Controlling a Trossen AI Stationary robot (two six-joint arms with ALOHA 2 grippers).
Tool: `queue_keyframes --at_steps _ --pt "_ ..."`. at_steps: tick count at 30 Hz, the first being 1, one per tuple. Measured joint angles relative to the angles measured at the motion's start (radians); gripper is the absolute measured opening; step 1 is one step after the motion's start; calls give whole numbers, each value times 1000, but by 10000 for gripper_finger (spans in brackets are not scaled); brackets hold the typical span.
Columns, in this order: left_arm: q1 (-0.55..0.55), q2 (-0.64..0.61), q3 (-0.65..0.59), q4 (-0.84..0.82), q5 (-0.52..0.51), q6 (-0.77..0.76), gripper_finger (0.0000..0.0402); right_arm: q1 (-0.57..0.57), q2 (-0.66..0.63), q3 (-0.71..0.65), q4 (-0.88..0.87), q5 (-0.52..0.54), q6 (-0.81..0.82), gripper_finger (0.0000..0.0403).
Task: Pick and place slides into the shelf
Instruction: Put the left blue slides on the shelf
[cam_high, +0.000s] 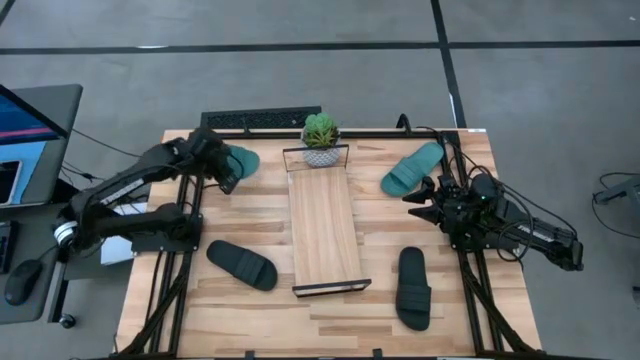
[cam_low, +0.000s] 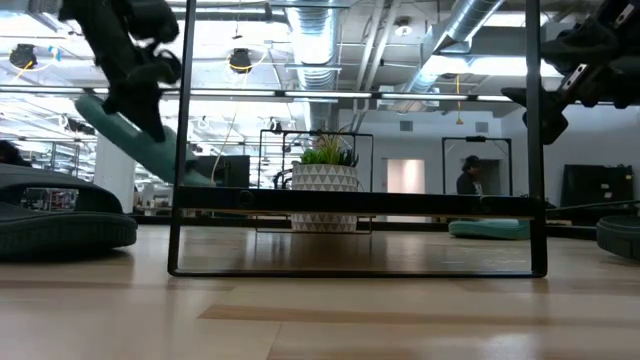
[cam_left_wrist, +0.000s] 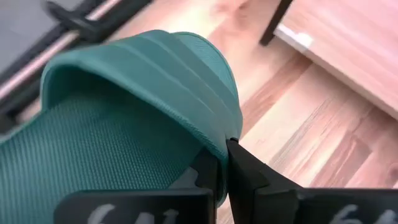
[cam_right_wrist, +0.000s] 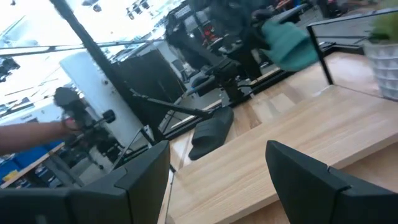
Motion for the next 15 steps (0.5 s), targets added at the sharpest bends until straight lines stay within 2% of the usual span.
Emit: queue_keyframes --at_steps 3,6,12,15 --pt "-15 -56 55 -93 -29 0 0 0 0 0 0 44 2 256" --pt "-33 -110 109 -115 -46 0 0 0 0 0 1 88 2 256" --pt "-83 -156 194 -104 -49 31 0 0 0 0 17 128 2 256" --pt "-115 -145 212 -58 -3 76 0 0 0 0 44 132 3 256"
